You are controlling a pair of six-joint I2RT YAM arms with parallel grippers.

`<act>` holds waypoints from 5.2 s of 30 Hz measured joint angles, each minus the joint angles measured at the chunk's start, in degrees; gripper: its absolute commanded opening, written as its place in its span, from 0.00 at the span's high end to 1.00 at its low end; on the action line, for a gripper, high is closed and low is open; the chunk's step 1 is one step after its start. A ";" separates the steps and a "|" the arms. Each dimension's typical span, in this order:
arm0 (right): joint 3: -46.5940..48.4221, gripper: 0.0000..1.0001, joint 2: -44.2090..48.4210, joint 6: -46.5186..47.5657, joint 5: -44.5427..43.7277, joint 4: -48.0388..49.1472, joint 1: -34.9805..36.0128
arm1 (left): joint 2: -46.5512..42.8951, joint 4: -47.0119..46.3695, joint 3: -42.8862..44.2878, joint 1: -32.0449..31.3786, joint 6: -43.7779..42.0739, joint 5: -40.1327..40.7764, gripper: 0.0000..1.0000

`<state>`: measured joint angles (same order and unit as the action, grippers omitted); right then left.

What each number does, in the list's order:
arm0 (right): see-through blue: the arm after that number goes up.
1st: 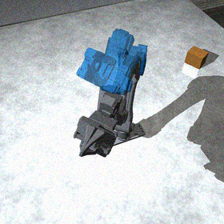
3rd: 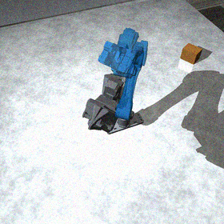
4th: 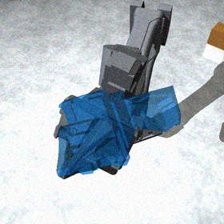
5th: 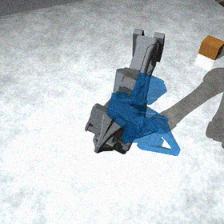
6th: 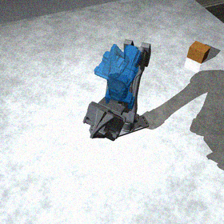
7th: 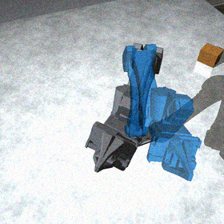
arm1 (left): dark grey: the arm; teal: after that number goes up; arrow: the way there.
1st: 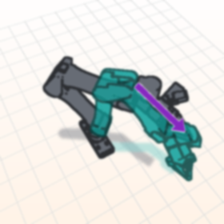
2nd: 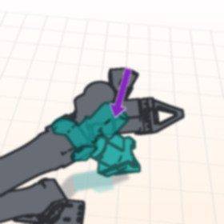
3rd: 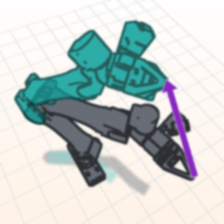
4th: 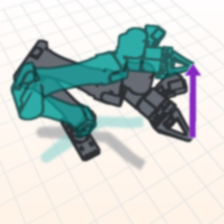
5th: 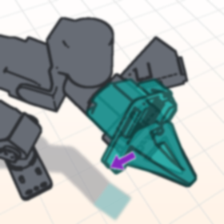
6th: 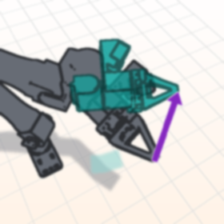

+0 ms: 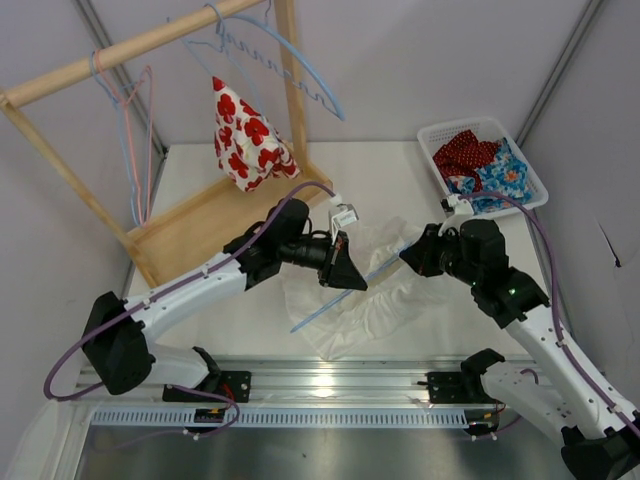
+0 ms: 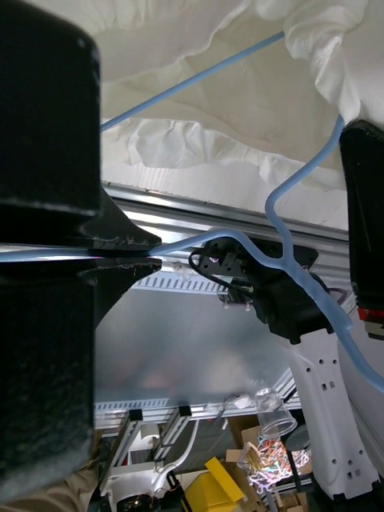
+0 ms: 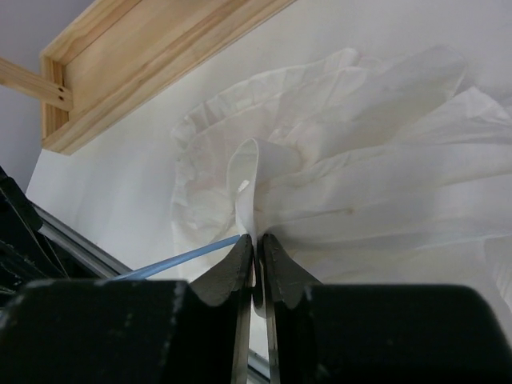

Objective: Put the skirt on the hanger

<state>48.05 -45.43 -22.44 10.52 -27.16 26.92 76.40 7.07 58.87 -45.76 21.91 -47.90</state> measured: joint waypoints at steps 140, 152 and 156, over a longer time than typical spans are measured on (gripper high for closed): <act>-8.20 1.00 -20.63 -0.44 -35.82 38.23 2.60 | 10.10 8.81 -0.15 -13.99 7.91 61.22 1.00; 0.87 1.00 -27.06 -2.99 -45.20 41.90 3.89 | 2.45 12.33 -2.38 -13.88 7.61 59.69 1.00; 1.14 1.00 -27.71 -1.05 -47.23 43.89 5.46 | 0.48 13.62 -2.75 -13.68 7.61 59.65 1.00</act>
<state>49.19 -73.14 -23.49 -36.71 16.73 32.38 76.88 20.69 56.12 -59.44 29.52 11.75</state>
